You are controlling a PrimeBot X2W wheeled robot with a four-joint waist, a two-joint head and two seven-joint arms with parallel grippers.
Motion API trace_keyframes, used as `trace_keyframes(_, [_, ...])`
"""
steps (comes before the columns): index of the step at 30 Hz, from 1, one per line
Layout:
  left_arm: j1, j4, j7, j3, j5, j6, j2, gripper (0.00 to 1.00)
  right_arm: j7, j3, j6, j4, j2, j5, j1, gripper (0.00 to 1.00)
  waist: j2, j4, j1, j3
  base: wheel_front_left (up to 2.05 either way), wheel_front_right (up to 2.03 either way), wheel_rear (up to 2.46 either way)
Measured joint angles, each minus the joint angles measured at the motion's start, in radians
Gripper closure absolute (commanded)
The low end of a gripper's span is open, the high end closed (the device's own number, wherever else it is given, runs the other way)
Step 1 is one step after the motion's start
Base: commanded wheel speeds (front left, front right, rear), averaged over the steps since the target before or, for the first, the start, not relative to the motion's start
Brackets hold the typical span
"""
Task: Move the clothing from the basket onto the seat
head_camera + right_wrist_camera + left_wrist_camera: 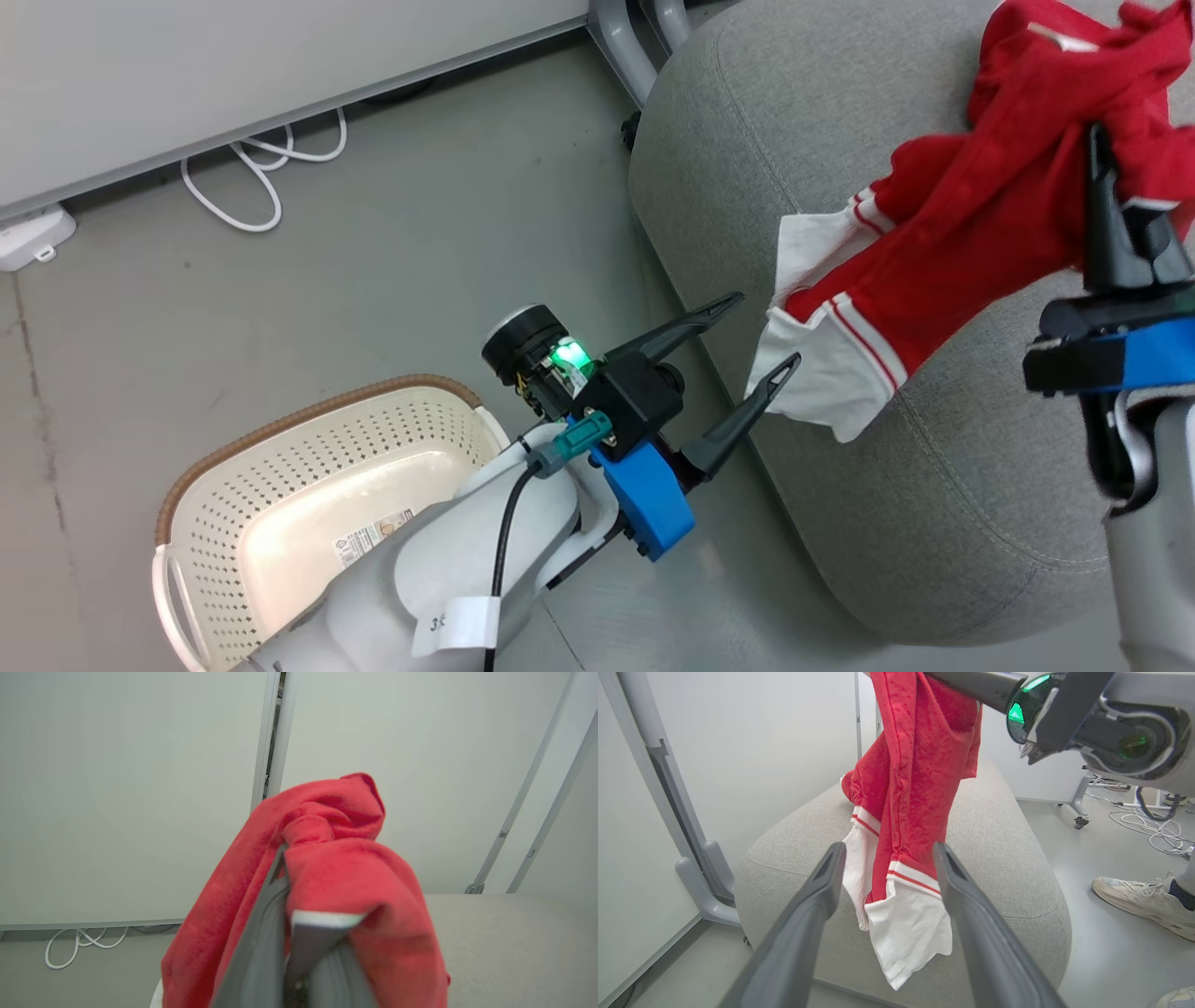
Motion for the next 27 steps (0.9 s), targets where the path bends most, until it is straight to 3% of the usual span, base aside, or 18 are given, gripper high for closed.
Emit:
trace_keyframes(8, [-0.050, -0.012, 0.000, 0.031, 0.031, 0.000, 0.037, 0.00, 0.000, -0.078, 0.000, -0.053, -0.098, 0.003, -0.251, 1.00, 0.0000, -0.001, 0.0000, 0.092, 0.00, 0.00, 0.00])
trace_keyframes(19, [-0.189, -0.040, 0.006, 0.029, 0.072, 0.000, 0.095, 0.00, -0.001, -0.354, 0.000, 0.060, -0.368, 0.029, -0.560, 1.00, -0.0001, 0.005, 0.0001, 0.300, 0.00, 0.00, 0.00])
trace_keyframes(23, [-0.228, -0.056, 0.015, 0.030, 0.085, 0.000, 0.113, 0.00, 0.000, -0.391, 0.000, 0.153, -0.390, 0.008, -0.571, 1.00, 0.0000, 0.006, 0.0002, 0.378, 0.00, 0.00, 0.00])
trace_keyframes(27, [-0.251, -0.071, 0.027, 0.018, 0.091, 0.000, 0.126, 0.00, 0.000, -0.400, 0.000, 0.206, -0.363, -0.019, -0.560, 1.00, -0.0001, 0.004, 0.0002, 0.445, 0.00, 0.00, 0.00])
